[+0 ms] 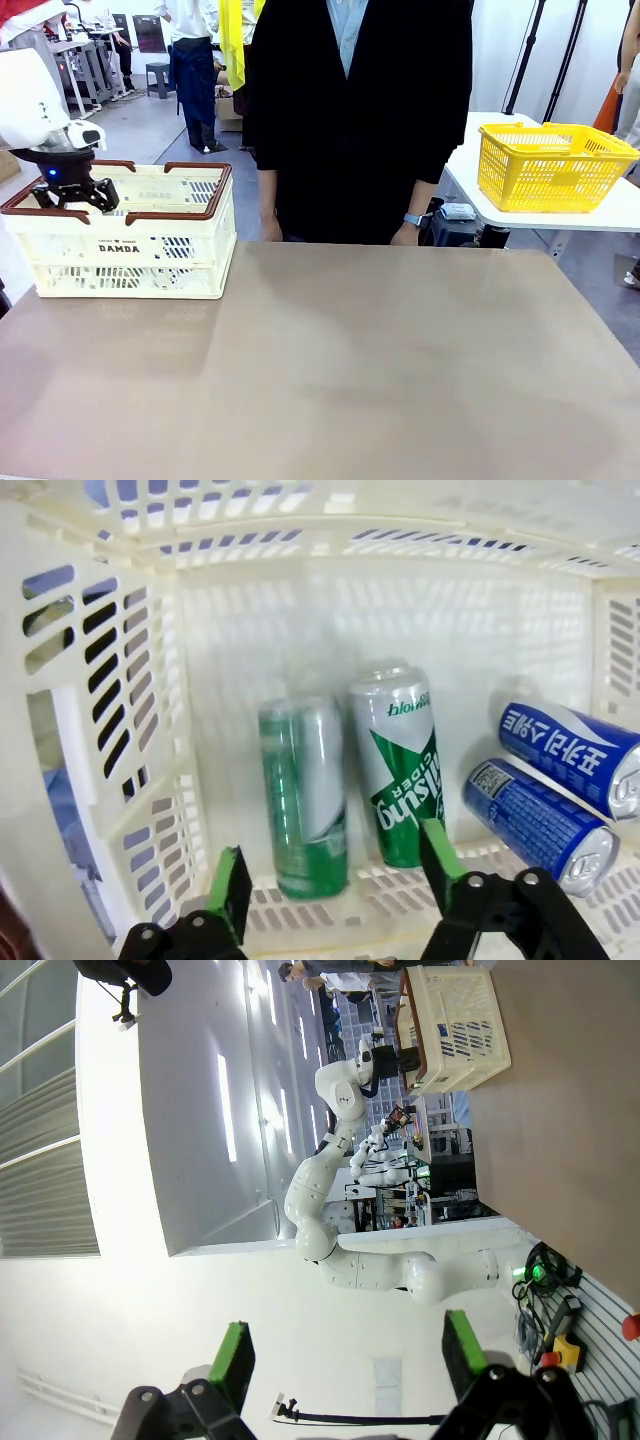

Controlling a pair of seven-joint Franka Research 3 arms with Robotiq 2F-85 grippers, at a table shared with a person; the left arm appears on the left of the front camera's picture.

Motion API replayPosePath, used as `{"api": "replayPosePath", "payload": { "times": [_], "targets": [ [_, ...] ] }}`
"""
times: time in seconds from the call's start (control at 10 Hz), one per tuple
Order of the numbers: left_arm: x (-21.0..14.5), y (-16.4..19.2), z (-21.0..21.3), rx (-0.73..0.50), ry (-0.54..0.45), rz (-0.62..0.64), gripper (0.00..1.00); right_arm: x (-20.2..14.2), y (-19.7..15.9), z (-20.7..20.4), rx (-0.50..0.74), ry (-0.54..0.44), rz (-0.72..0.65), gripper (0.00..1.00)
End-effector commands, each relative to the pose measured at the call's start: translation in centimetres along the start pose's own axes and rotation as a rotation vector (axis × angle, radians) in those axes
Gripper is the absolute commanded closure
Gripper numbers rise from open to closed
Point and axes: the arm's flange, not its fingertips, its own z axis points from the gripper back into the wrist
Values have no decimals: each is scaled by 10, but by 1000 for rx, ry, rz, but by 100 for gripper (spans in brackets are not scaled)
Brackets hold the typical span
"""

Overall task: Place the drinks into the Shopping basket.
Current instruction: Pick up one drink and place it into the Shopping basket.

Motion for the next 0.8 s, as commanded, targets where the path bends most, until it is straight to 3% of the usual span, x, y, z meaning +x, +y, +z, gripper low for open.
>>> {"api": "replayPosePath", "payload": {
  "times": [0.0, 0.3, 0.6, 0.7],
  "targets": [
    [1, 0, 8, 10, -11, -20, 0, -1, 7, -1, 10, -2, -18, 0],
    [3, -2, 44, -138, -12, -62, 0, -1, 7, -1, 10, -2, -18, 0],
    [-16, 3, 128, -528, 32, -102, 0, -1, 7, -1, 10, -2, -18, 0],
    [-34, 10, 151, -703, 80, -186, 0, -1, 7, -1, 10, -2, -18, 0]
  ]
}}
